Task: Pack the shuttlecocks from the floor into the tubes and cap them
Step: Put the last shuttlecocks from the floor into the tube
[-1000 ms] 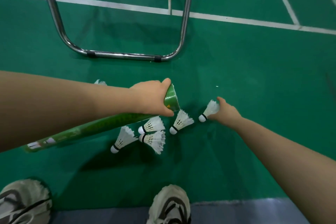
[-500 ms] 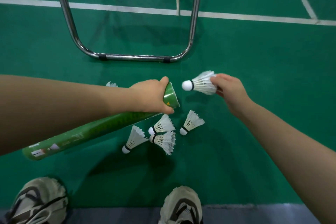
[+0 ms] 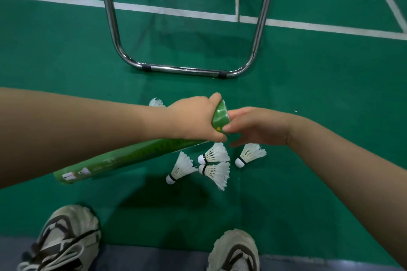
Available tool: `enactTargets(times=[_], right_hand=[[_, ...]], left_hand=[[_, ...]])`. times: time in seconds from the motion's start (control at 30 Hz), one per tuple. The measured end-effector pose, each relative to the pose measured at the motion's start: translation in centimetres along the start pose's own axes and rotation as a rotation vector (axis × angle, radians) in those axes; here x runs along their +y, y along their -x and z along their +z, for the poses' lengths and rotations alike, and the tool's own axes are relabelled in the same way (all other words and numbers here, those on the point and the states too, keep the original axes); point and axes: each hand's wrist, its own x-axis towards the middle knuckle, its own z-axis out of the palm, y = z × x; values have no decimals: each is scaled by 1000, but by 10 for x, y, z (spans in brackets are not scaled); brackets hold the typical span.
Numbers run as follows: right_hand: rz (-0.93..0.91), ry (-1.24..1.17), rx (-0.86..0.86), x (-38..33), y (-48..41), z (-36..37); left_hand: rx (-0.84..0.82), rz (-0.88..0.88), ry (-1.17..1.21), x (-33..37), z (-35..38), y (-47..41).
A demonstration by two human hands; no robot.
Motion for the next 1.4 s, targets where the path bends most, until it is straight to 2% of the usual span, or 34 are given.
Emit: enactTargets(times=[0.1, 0.2, 0.3, 0.4, 0.47, 0.53, 0.6, 0.63, 0.73, 0.83, 0.97, 1.1, 1.23, 1.3, 1.4], right_hand=[[31, -30, -36, -7, -18, 14], [-8, -32, 18, -10, -36, 23], [-66, -139, 192, -15, -44, 27], [-66, -151, 458, -15, -46, 17], [-30, -1, 666, -5, -46, 6], [76, 374, 809, 19, -46, -9], [272, 729, 788, 47, -42, -21], [385, 810, 736, 61, -40, -25], [659, 871, 633, 95, -39, -31], [723, 945, 586, 104, -40, -32], [599, 908, 623, 91, -49, -30], [350, 603, 796, 63, -59, -25], [101, 404, 939, 36, -66, -9], [-13, 270, 941, 24, -70, 6], [-110, 159, 842, 7, -77, 33]], left_hand=[[-19, 51, -21, -5, -1, 6], [-15, 1, -6, -17, -2, 10], [15, -51, 35, -29, -2, 13], [20, -67, 1, -38, 1, 19], [-3, -80, -6, -44, 6, 25], [-35, -88, -4, -50, 12, 31], [-56, -91, -4, -54, 17, 35], [-62, -92, -11, -55, 18, 37], [-70, -103, -30, -59, 20, 42], [-69, -108, -29, -64, 23, 45], [-77, -116, -29, -72, 28, 51], [-94, -135, -44, -78, 29, 55], [-105, -150, -28, -83, 28, 57], [-99, -151, -24, -85, 28, 57], [-91, -152, -20, -87, 30, 57]])
